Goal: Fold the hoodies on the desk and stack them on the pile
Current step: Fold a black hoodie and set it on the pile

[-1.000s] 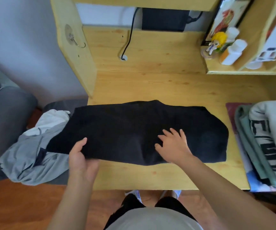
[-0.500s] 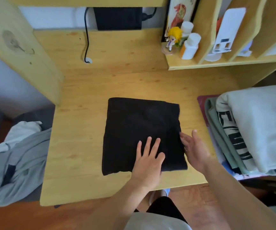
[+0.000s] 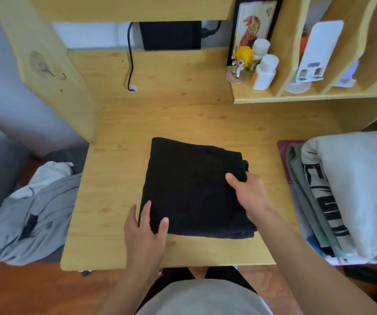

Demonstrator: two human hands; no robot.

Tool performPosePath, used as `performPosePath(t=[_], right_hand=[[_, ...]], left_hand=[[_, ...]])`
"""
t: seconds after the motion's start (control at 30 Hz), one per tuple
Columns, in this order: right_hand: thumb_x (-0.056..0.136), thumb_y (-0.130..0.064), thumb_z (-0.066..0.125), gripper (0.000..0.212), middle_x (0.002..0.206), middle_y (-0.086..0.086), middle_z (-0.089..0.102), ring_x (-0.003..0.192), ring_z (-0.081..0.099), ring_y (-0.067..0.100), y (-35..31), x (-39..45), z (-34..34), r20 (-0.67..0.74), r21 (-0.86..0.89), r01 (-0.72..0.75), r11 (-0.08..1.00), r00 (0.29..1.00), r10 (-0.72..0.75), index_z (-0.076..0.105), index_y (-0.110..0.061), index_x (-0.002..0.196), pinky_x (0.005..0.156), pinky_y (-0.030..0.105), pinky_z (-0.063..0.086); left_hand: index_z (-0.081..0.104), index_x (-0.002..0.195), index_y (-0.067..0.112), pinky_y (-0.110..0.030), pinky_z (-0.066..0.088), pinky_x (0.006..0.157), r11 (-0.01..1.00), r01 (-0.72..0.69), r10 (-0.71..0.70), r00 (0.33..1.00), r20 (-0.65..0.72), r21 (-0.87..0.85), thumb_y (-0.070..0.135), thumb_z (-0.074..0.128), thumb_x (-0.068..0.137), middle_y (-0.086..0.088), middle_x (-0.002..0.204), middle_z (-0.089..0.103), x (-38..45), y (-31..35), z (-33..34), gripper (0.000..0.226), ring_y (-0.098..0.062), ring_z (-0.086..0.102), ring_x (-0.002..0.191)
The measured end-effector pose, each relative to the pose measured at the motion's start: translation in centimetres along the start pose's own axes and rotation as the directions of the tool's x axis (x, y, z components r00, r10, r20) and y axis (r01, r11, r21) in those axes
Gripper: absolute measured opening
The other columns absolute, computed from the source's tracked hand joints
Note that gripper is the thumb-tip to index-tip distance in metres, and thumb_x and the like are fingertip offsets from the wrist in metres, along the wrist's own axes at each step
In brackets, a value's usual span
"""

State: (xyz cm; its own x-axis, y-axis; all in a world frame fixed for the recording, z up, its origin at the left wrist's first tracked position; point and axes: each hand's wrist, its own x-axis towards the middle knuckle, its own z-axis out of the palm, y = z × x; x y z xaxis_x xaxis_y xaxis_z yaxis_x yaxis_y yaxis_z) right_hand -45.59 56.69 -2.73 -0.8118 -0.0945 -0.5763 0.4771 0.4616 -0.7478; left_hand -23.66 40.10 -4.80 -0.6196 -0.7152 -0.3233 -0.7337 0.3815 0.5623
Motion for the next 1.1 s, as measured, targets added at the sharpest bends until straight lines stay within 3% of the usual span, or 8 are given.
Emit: performPosePath(t=[0.17, 0.27, 0.47, 0.6, 0.7, 0.87, 0.97, 1.1], right_hand=[[0.102, -0.053, 0.042, 0.053, 0.145, 0.012, 0.038, 0.128, 0.040, 0.038, 4.0, 0.7, 0.7, -0.212, -0.483, -0.199, 0.853, 0.971, 0.107, 0.053, -0.015, 0.138, 0.109, 0.047, 0.037], [0.104, -0.049, 0.041, 0.054, 0.136, 0.017, 0.047, 0.113, 0.053, 0.039, 5.7, 1.0, 1.2, -0.237, -0.360, -0.247, 0.900, 0.957, 0.167, 0.050, -0.006, 0.135, 0.097, 0.045, 0.047], [0.100, -0.040, 0.058, 0.039, 0.113, 0.011, 0.064, 0.098, 0.065, 0.031, 9.2, -4.3, 2.6, 0.011, -0.108, -0.351, 0.930, 0.935, 0.354, 0.054, -0.009, 0.123, 0.074, 0.045, 0.062], [0.099, -0.030, 0.058, 0.023, 0.071, 0.003, 0.066, 0.061, 0.066, 0.022, 9.3, -7.8, 1.6, 0.217, -0.510, -0.339, 0.791, 0.839, 0.499, 0.055, -0.011, 0.086, 0.054, 0.030, 0.051], [0.097, -0.024, 0.051, 0.027, 0.068, 0.000, 0.056, 0.064, 0.054, 0.020, 5.8, -7.8, -0.1, -0.066, -0.713, -0.040, 0.700, 0.998, -0.010, 0.049, -0.019, 0.071, 0.060, 0.033, 0.042], [0.097, -0.019, 0.056, 0.017, 0.111, 0.003, 0.062, 0.089, 0.058, 0.024, -1.8, -4.9, 1.9, -0.195, -0.641, 0.434, 0.633, 0.705, -0.682, 0.062, -0.014, 0.113, 0.073, 0.033, 0.044], [0.104, -0.033, 0.047, 0.045, 0.152, 0.013, 0.039, 0.130, 0.040, 0.033, -3.5, -1.4, 3.7, -0.116, -0.695, 0.499, 0.517, 0.633, -0.766, 0.047, -0.014, 0.145, 0.108, 0.042, 0.035], [0.103, -0.060, 0.010, 0.065, 0.169, 0.003, -0.001, 0.154, 0.003, 0.034, 3.4, 2.2, 4.0, 0.028, -0.824, 0.294, 0.485, 0.875, -0.483, 0.006, -0.032, 0.161, 0.125, 0.053, 0.005]], left_hand=[[0.034, 0.148, 0.018, -0.045, 0.049, 0.100, 0.565, 0.589, -0.512, 0.800, 0.315, -0.577, 0.053, 0.078, 0.083, -0.002, 0.131, 0.055, -0.4, 2.2, 0.9, 0.086, -0.023, 0.057, 0.107], [0.056, 0.115, 0.018, -0.039, 0.051, 0.087, 0.292, 0.743, -0.443, 0.663, 0.603, -0.602, 0.064, 0.071, 0.084, -0.001, 0.107, 0.065, -0.4, 3.7, 2.3, 0.057, -0.017, 0.060, 0.092], [0.041, 0.145, 0.022, -0.038, 0.051, 0.097, 0.632, 0.344, -0.364, 0.923, 0.127, -0.695, 0.039, 0.067, 0.098, 0.003, 0.124, 0.063, 6.7, 4.1, 0.1, 0.057, -0.018, 0.063, 0.109], [0.019, 0.161, 0.028, -0.043, 0.046, 0.109, 0.992, -0.029, 0.022, 0.998, -0.060, -0.119, 0.034, 0.049, 0.106, -0.008, 0.160, 0.031, 8.6, 4.7, 0.6, 0.063, -0.026, 0.047, 0.135], [0.018, 0.162, 0.037, -0.051, 0.039, 0.115, 0.858, -0.357, 0.381, 0.925, 0.009, 0.370, 0.047, 0.034, 0.107, -0.014, 0.170, 0.008, 5.6, 3.8, 4.2, 0.058, -0.042, 0.024, 0.150], [0.029, 0.159, 0.041, -0.056, 0.048, 0.103, 0.823, -0.359, 0.410, 0.912, -0.022, 0.441, 0.050, 0.038, 0.106, -0.016, 0.170, 0.006, 4.5, 1.7, 7.2, 0.054, -0.051, 0.033, 0.141], [0.031, 0.158, 0.042, -0.056, 0.045, 0.107, 0.804, -0.391, 0.460, 0.887, -0.052, 0.447, 0.048, 0.040, 0.107, -0.018, 0.170, 0.006, 4.8, 1.2, 7.5, 0.053, -0.052, 0.035, 0.139], [0.027, 0.159, 0.044, -0.053, 0.049, 0.104, 0.825, -0.389, 0.447, 0.893, -0.052, 0.409, 0.051, 0.040, 0.106, -0.015, 0.171, 0.001, 4.6, 1.0, 7.6, 0.055, -0.050, 0.034, 0.141]])
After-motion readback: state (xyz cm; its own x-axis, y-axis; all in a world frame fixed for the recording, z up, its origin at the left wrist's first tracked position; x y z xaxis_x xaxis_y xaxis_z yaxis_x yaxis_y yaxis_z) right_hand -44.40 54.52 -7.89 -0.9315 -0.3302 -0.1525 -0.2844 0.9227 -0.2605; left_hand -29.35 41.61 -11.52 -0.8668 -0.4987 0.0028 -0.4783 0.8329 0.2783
